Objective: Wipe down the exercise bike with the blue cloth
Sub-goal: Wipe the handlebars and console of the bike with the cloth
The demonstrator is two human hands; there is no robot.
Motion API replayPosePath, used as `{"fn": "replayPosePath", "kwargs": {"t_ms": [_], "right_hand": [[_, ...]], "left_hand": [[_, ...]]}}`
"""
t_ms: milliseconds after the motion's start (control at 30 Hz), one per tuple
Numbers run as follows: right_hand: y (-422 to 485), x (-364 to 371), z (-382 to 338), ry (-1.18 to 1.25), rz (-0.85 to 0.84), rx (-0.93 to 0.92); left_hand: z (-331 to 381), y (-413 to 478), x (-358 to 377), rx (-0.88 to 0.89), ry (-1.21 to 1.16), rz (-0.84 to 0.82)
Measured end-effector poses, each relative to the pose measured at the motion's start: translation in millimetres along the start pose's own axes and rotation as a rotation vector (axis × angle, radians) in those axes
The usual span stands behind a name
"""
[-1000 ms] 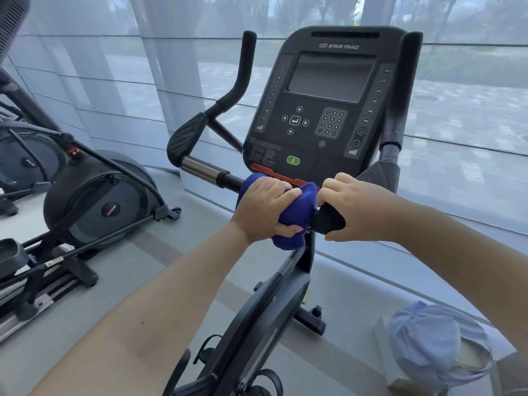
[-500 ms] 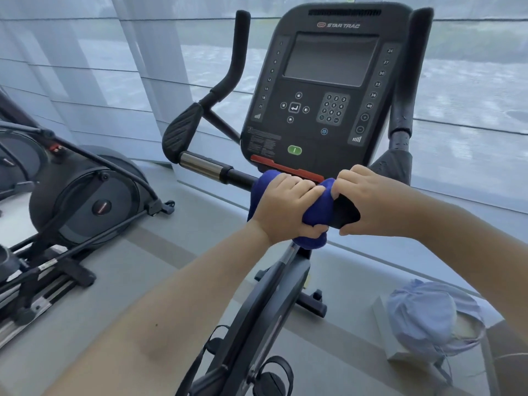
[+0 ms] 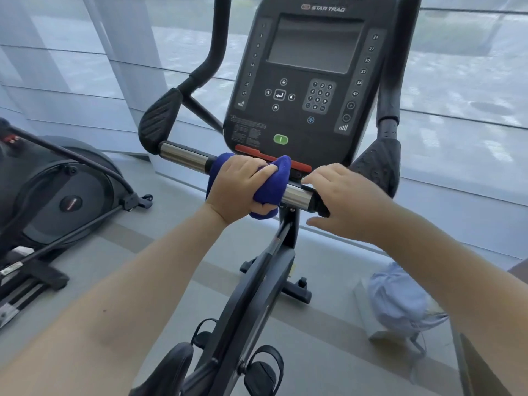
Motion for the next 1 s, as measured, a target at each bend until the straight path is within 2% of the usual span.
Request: {"fn": "replayPosePath", "kwargs": {"t_ms": [167,367,467,767,1000], "right_hand": [[36,19,-38,-0.014,0.071,0.14],[72,39,-48,-0.075,0.005,0.283],[85,41,-48,-0.01,-0.011,0.339],[80,43,-39,-0.043,0.044,0.325],[76,43,-41,-0.052,0.107,0.333]], "left_hand": [[-9,-4,-2,0.001,0.009,-0.022],[-33,-16,-2,-0.047,0.061,-0.041],[-43,-17,-2,-0.035,0.071,-0.051],[-80,-24,-5,0.046,0.081,0.044],[-105,-33,-13,0.001,0.072,0.031]]}}
Point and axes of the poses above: each hand's wrist, its own y-axis towards the middle knuckle, its own x-axis out of the palm, z = x × y, the point moved 3 cm from there along y, towards the middle knuckle, and after that the axes turned 1 degree about -y, right-handed, at the moved point
